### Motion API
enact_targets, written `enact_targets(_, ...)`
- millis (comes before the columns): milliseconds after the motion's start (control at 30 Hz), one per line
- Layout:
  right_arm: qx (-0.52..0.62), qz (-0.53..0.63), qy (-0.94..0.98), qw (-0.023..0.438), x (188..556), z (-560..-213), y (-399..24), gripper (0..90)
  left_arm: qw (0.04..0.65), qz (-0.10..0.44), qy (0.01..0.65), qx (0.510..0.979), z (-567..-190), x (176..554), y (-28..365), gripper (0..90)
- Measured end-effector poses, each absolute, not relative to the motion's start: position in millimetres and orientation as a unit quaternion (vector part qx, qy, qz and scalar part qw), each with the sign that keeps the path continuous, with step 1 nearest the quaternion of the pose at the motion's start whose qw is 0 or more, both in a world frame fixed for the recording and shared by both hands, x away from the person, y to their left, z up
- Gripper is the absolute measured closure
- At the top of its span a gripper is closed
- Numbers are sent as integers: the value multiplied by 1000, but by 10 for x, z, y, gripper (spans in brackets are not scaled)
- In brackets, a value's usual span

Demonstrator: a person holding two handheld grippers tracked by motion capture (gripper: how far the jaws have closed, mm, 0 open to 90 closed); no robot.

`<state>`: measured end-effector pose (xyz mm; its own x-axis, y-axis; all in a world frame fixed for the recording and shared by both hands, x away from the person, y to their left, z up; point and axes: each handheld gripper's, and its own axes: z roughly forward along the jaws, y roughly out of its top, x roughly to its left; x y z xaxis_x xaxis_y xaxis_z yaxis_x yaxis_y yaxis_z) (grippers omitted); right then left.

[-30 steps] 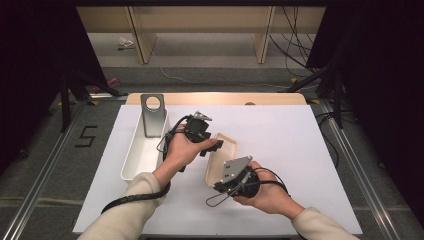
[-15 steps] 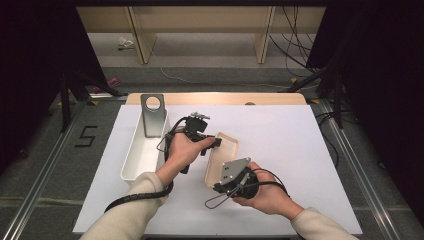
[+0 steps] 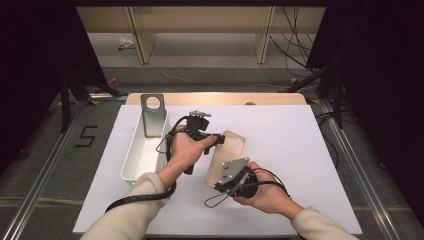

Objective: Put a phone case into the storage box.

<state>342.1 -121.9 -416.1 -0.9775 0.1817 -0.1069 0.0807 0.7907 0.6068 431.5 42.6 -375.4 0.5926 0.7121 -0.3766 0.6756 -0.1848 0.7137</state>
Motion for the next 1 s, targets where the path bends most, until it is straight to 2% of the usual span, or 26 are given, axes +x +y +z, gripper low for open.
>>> enact_targets(200, 72, 311, 944, 89, 3432, -4185, -1217, 875, 467, 19, 446, 763, -3752, 4294, 433, 823)
enact_targets(267, 79, 312, 943, 87, 3440, -4192, -1227, 854, 473, 35, 436, 765, -3735, 4273, 433, 826)
enact_targets(300, 82, 312, 942, 92, 3447, -4197, -1235, 818, 475, 53, 428, 768, -3725, 4260, 433, 827)
enact_targets(433, 109, 329, 930, 119, 3486, -4191, -1285, 573, 490, 89, 415, 761, -3698, 4247, 476, 826)
enact_targets(567, 147, 356, 913, 137, 3516, -4175, -1346, 439, 504, 139, 396, 754, -3685, 4236, 538, 826)
enact_targets(1000, 233, 416, 867, 145, 3615, -4105, -1655, 197, 531, 197, 362, 740, -3637, 4188, 795, 823)
